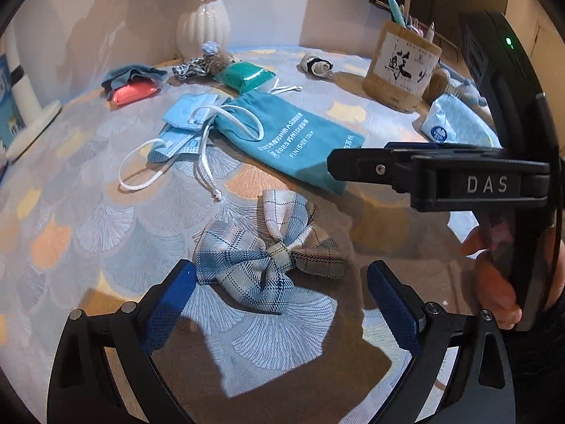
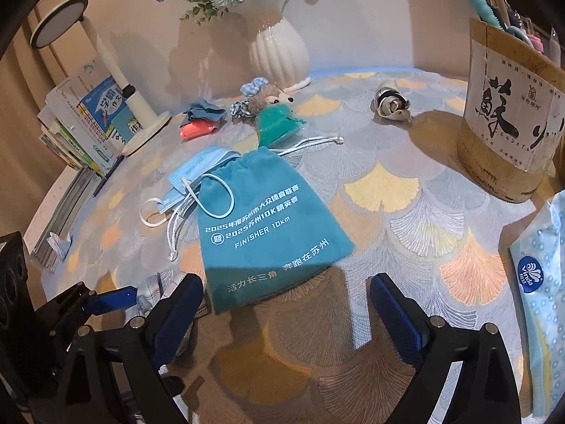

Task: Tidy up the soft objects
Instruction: 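Grasp the plaid bow with the left gripper while the right gripper nears the teal bag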

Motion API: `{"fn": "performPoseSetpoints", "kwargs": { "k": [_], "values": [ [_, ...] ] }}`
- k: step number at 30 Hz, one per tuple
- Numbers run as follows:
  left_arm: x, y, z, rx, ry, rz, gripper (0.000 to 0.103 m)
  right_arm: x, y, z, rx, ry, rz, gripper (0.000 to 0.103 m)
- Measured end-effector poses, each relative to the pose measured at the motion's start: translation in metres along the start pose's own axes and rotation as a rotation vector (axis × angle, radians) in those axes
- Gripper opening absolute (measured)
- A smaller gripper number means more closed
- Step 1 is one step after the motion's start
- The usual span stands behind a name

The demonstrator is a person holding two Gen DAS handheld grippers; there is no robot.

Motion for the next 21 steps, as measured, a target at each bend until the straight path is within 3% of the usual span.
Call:
{"fn": "performPoseSetpoints", "kwargs": {
  "k": [11, 13, 14, 16, 18, 21],
  "values": [
    [0.009, 0.000, 0.008, 0.002, 0.008, -0.001, 0.097, -0.004, -0.009, 0.007, 0.035, -0.011, -0.007, 0.099],
    [0.005, 0.001, 0.009, 0.013, -0.020, -0.016, 0.089, -0.010, -0.005, 0.011, 0.011, -0.053, -0.019, 0.100],
    [0.004, 0.002, 0.010, 0.016, -0.032, -0.018, 0.077, -0.014, -0.001, 0.013, -0.005, -0.082, -0.034, 0.100],
    [0.000, 0.000, 0.011, 0.028, -0.047, -0.016, 0.068, -0.021, 0.003, 0.021, -0.006, -0.135, -0.056, 0.100],
    [-0.005, -0.003, 0.011, 0.040, -0.069, -0.033, 0.044, -0.023, 0.007, 0.026, -0.002, -0.162, -0.067, 0.100],
    [-0.020, -0.008, 0.010, 0.050, -0.122, -0.040, 0.044, -0.022, 0.015, 0.030, -0.007, -0.165, -0.061, 0.100]
  ]
}}
Point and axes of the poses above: each gripper's, at about its wrist camera, not at the fingertips, and y roughly the way its jaws point, x to its right, z to its top, the point moved 7 cm from there along y, roughly the way its jaws point, and after that the axes turned 4 degrees about x, right-handed, at the moved point
